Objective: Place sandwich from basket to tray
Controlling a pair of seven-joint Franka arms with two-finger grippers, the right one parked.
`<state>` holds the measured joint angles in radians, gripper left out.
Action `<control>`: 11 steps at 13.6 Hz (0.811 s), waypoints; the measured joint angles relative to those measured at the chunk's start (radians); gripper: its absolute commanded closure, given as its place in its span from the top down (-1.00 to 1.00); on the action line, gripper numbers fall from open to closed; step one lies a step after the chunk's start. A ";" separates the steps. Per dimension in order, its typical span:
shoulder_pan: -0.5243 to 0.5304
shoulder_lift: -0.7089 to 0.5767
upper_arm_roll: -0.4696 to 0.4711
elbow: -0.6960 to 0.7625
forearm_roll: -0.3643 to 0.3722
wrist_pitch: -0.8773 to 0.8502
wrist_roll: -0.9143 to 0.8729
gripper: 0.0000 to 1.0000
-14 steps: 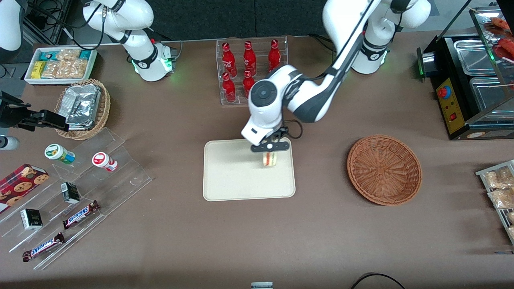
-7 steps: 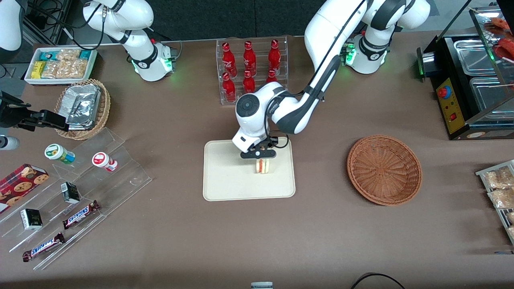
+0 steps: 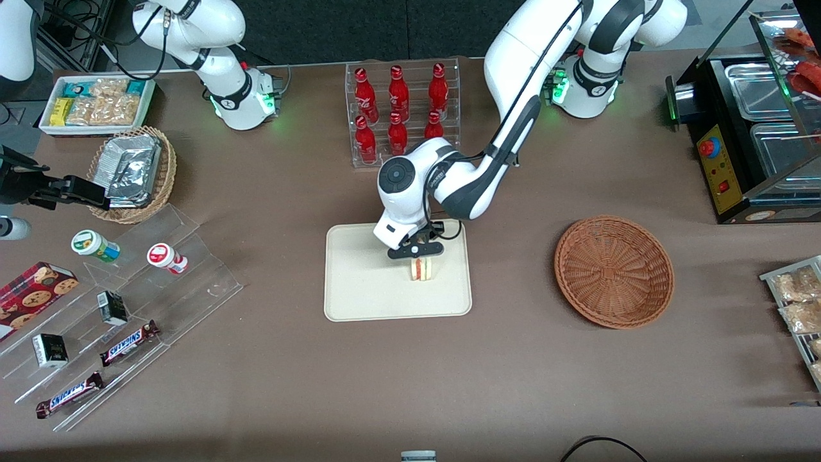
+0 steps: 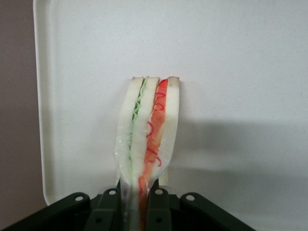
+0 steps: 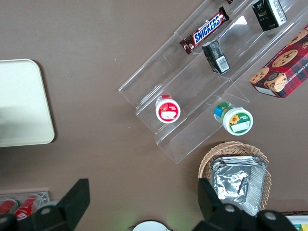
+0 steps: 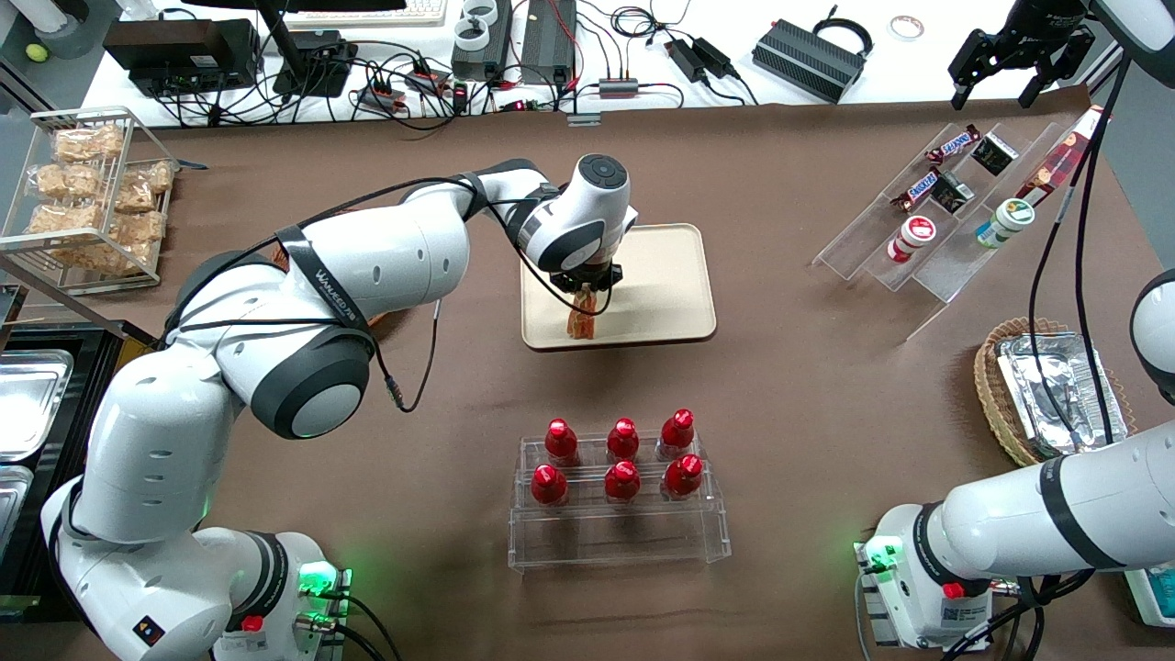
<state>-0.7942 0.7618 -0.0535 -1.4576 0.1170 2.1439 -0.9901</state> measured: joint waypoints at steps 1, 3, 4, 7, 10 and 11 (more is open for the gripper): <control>0.000 0.002 0.000 0.004 0.000 0.000 0.000 0.99; 0.000 0.002 0.003 0.014 0.000 0.001 -0.002 0.99; 0.001 0.000 0.005 0.027 0.000 -0.002 -0.007 0.99; 0.022 -0.091 0.013 0.081 0.000 -0.164 -0.021 0.99; 0.089 -0.279 0.018 0.088 -0.001 -0.346 -0.022 0.99; 0.110 -0.331 0.018 0.085 -0.002 -0.406 -0.021 0.99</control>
<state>-0.6841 0.4306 -0.0358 -1.3726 0.1153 1.7381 -1.0111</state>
